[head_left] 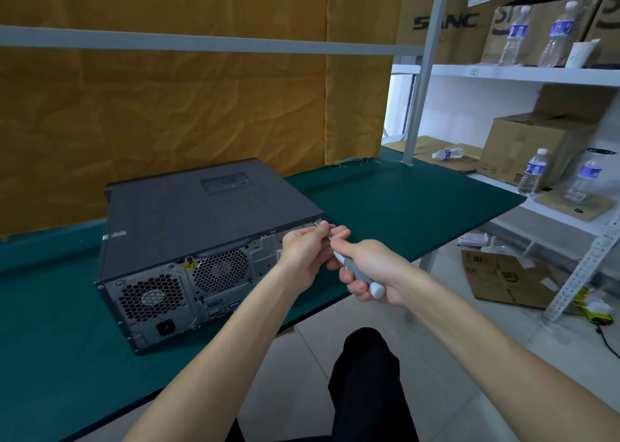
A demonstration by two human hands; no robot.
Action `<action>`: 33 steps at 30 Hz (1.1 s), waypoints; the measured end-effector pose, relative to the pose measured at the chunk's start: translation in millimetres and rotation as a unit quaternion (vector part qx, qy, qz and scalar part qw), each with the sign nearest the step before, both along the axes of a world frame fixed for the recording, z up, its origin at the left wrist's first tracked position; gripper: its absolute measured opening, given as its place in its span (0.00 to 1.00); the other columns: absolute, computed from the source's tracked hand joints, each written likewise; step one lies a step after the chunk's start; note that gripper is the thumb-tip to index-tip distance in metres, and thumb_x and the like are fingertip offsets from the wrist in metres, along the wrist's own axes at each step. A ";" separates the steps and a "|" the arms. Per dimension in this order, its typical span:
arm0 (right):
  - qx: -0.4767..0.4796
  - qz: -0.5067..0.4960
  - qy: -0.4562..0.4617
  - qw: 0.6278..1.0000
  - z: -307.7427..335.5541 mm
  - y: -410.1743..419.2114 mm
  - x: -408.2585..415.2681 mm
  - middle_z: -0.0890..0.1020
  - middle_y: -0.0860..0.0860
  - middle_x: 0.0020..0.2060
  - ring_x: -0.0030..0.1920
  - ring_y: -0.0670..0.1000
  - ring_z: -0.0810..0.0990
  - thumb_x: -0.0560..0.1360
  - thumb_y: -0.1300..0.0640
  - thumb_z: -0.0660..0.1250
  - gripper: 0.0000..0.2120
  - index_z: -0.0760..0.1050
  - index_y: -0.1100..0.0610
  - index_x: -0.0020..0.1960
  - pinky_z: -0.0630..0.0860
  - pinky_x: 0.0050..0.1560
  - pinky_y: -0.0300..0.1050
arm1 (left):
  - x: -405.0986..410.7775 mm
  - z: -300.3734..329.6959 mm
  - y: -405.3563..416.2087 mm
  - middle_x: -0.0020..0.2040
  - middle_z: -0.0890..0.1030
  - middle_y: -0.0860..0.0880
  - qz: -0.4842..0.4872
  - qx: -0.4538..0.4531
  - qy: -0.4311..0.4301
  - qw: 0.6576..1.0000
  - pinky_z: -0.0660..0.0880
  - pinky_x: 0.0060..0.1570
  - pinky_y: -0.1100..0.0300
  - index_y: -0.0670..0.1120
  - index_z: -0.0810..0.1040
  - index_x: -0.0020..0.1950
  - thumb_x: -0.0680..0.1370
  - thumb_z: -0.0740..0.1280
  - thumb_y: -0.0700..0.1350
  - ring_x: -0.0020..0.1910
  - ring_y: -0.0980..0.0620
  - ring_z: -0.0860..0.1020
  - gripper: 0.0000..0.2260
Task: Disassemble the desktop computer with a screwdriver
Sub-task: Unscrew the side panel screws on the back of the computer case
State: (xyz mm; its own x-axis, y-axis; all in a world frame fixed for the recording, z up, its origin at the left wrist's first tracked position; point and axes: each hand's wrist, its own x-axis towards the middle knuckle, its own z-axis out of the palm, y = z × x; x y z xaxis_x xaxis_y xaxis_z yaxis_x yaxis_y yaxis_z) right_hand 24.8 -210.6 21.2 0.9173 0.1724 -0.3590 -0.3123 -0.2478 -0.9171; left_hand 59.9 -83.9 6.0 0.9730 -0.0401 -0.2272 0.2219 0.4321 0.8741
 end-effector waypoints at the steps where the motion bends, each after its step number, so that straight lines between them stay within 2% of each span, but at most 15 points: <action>1: -0.139 -0.005 -0.068 0.988 0.0 4.8 1.3 0.74 0.50 0.27 0.19 0.48 0.68 0.82 0.43 0.59 0.18 0.73 0.57 0.46 0.65 0.21 0.37 | 2.4 3.4 0.2 0.47 0.86 0.41 0.001 -0.011 0.004 1.000 0.78 0.31 0.62 0.33 0.78 0.58 0.85 0.62 0.41 0.34 0.53 0.84 0.11; 3: -0.359 -0.004 -0.183 0.915 -1.7 16.8 2.8 0.77 0.52 0.32 0.20 0.50 0.74 0.82 0.48 0.56 0.14 0.68 0.54 0.41 0.71 0.23 0.39 | 5.8 7.7 1.8 0.47 0.85 0.40 0.005 -0.011 0.002 1.000 0.80 0.35 0.61 0.31 0.77 0.60 0.85 0.60 0.39 0.36 0.52 0.85 0.12; 4: -0.373 -0.004 -0.193 0.908 -2.1 21.9 4.1 0.77 0.52 0.32 0.19 0.50 0.74 0.82 0.49 0.55 0.13 0.65 0.54 0.41 0.72 0.23 0.38 | 7.0 8.8 3.6 0.47 0.85 0.40 0.007 0.022 -0.009 1.000 0.81 0.36 0.61 0.32 0.78 0.59 0.85 0.60 0.40 0.36 0.51 0.84 0.12; 6: -0.302 0.008 -0.160 0.940 0.1 23.2 9.1 0.75 0.52 0.30 0.15 0.49 0.71 0.82 0.50 0.56 0.11 0.66 0.53 0.43 0.68 0.21 0.35 | 8.0 6.4 11.4 0.45 0.86 0.41 0.022 0.229 -0.086 0.969 0.82 0.38 0.58 0.36 0.83 0.51 0.85 0.61 0.43 0.37 0.51 0.84 0.14; 8: -0.227 0.005 -0.113 0.967 6.5 16.7 14.8 0.73 0.52 0.28 0.16 0.50 0.67 0.80 0.49 0.59 0.13 0.70 0.57 0.42 0.65 0.22 0.36 | 8.9 -0.4 26.8 0.39 0.86 0.47 0.099 0.488 -0.226 0.837 0.81 0.38 0.54 0.42 0.83 0.42 0.83 0.62 0.44 0.35 0.51 0.83 0.15; 11: -0.119 -0.012 -0.028 0.992 15.7 1.9 21.8 0.72 0.54 0.29 0.20 0.50 0.66 0.79 0.49 0.58 0.18 0.76 0.63 0.51 0.63 0.23 0.37 | 10.7 4.4 56.4 0.42 0.85 0.52 0.209 0.627 -0.346 0.666 0.78 0.41 0.54 0.48 0.83 0.48 0.80 0.66 0.46 0.42 0.49 0.81 0.07; 13: -0.094 0.006 -0.003 0.996 19.3 -8.6 25.0 0.77 0.55 0.30 0.21 0.51 0.70 0.78 0.53 0.59 0.15 0.77 0.64 0.50 0.67 0.24 0.38 | 23.7 8.5 73.6 0.58 0.83 0.49 0.157 0.706 -0.340 0.601 0.75 0.55 0.50 0.49 0.81 0.62 0.81 0.67 0.51 0.58 0.43 0.77 0.12; 15: -0.146 0.019 -0.051 0.988 21.0 -16.7 26.1 0.82 0.56 0.32 0.24 0.52 0.72 0.77 0.55 0.62 0.12 0.78 0.64 0.47 0.71 0.28 0.40 | 38.1 10.1 82.7 0.71 0.74 0.48 0.058 0.775 -0.286 0.560 0.69 0.66 0.47 0.51 0.71 0.75 0.82 0.63 0.59 0.70 0.42 0.71 0.23; 16: -0.221 0.020 -0.114 0.968 19.6 -18.6 25.7 0.83 0.55 0.34 0.25 0.51 0.73 0.77 0.54 0.63 0.11 0.79 0.62 0.47 0.71 0.30 0.40 | 43.0 8.1 83.8 0.75 0.71 0.49 0.032 0.800 -0.271 0.534 0.68 0.68 0.47 0.52 0.68 0.77 0.82 0.60 0.62 0.73 0.43 0.69 0.26; 19: -0.458 -0.007 -0.296 0.838 11.9 -17.8 24.6 0.82 0.48 0.39 0.35 0.51 0.78 0.76 0.54 0.67 0.04 0.76 0.49 0.51 0.66 0.31 0.42 | 49.4 -1.2 83.0 0.75 0.72 0.50 0.036 0.836 -0.300 0.457 0.74 0.64 0.49 0.52 0.68 0.77 0.83 0.55 0.63 0.72 0.44 0.72 0.26; 20: -0.470 -0.008 -0.302 0.829 10.4 -15.4 25.0 0.81 0.49 0.41 0.36 0.52 0.79 0.76 0.55 0.67 0.06 0.74 0.48 0.52 0.69 0.32 0.44 | 50.0 -2.2 83.6 0.73 0.74 0.50 0.041 0.837 -0.313 0.446 0.76 0.61 0.49 0.51 0.69 0.76 0.84 0.55 0.62 0.70 0.44 0.74 0.25; 22: -0.440 0.004 -0.250 0.862 8.6 -13.0 31.1 0.79 0.51 0.42 0.36 0.53 0.79 0.77 0.54 0.68 0.07 0.71 0.51 0.51 0.74 0.35 0.47 | 51.4 -3.4 86.4 0.71 0.76 0.51 0.050 0.840 -0.327 0.429 0.78 0.55 0.50 0.50 0.71 0.74 0.84 0.55 0.61 0.66 0.44 0.77 0.23; 27: -0.384 0.014 -0.198 0.902 13.2 -18.2 51.0 0.69 0.49 0.30 0.26 0.50 0.63 0.76 0.49 0.63 0.17 0.61 0.55 0.34 0.60 0.29 0.41 | 63.6 0.6 85.7 0.68 0.77 0.53 0.048 0.849 -0.321 0.418 0.78 0.47 0.51 0.51 0.71 0.72 0.85 0.53 0.60 0.62 0.46 0.78 0.21; 30: -0.412 0.062 -0.212 0.884 12.8 -20.0 55.9 0.68 0.49 0.31 0.26 0.50 0.62 0.79 0.53 0.60 0.17 0.59 0.55 0.35 0.59 0.26 0.42 | 68.4 3.0 88.1 0.66 0.79 0.53 0.051 0.834 -0.326 0.443 0.79 0.47 0.50 0.51 0.74 0.70 0.84 0.57 0.59 0.62 0.45 0.79 0.20; 33: -0.468 0.073 -0.275 0.836 10.0 -19.3 57.0 0.74 0.48 0.36 0.27 0.49 0.74 0.80 0.50 0.64 0.14 0.60 0.52 0.43 0.66 0.27 0.46 | 72.8 5.4 87.9 0.62 0.81 0.52 0.068 0.808 -0.320 0.490 0.79 0.47 0.52 0.52 0.78 0.66 0.81 0.63 0.59 0.58 0.44 0.80 0.18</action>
State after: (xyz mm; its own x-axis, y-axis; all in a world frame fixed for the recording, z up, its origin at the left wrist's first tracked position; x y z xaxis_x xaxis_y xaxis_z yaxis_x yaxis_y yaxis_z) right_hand 81.7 -230.0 31.3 0.9817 0.1768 0.0706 0.1899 -0.9368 -0.2940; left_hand 132.7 4.0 11.4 0.8340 -0.2358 0.4988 -0.2556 -0.9663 -0.0295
